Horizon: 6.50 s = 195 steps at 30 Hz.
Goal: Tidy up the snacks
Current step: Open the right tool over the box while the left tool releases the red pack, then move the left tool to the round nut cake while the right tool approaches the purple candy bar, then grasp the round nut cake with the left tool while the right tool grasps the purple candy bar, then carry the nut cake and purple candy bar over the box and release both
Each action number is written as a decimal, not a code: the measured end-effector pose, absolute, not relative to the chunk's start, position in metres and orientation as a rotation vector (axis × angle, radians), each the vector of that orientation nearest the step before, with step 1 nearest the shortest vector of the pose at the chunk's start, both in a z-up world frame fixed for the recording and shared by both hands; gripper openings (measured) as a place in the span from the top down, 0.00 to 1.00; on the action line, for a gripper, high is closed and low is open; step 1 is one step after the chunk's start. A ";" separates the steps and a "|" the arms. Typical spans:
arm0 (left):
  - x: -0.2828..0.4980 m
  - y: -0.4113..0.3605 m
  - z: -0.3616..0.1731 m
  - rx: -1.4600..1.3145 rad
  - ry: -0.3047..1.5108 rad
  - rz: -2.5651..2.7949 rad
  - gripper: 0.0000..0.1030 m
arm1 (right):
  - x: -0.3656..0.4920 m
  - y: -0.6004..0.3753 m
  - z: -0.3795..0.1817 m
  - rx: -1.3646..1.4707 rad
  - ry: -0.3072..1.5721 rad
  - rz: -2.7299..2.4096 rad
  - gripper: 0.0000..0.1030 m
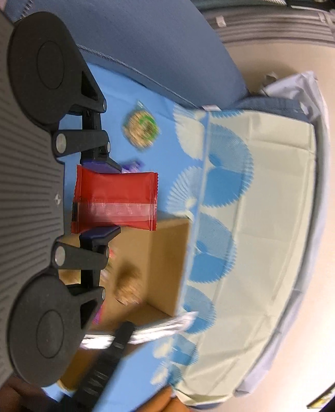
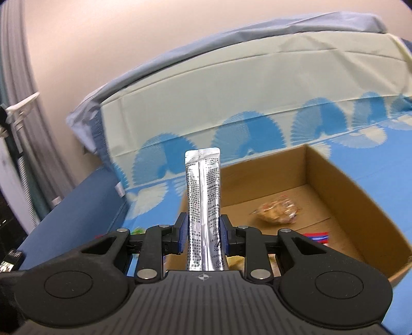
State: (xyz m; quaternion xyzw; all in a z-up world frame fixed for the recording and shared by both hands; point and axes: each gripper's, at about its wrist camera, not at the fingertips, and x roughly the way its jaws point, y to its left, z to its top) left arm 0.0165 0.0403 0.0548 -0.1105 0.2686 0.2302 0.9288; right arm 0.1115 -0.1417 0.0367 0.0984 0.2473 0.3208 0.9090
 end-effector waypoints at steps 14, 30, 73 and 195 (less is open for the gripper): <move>0.060 0.010 0.127 -0.261 0.240 0.248 0.22 | 0.126 -0.171 0.031 0.205 0.451 0.390 0.35; -0.053 0.111 0.018 -0.286 0.463 0.407 0.68 | 0.102 -0.130 0.024 0.053 0.427 0.473 0.34; 0.119 0.262 -0.106 -0.327 0.564 0.659 0.00 | 0.013 -0.001 -0.011 -0.294 0.374 0.811 0.63; -0.057 0.128 -0.086 -0.297 0.708 0.602 0.12 | -0.009 -0.019 -0.077 -0.406 0.669 0.881 0.83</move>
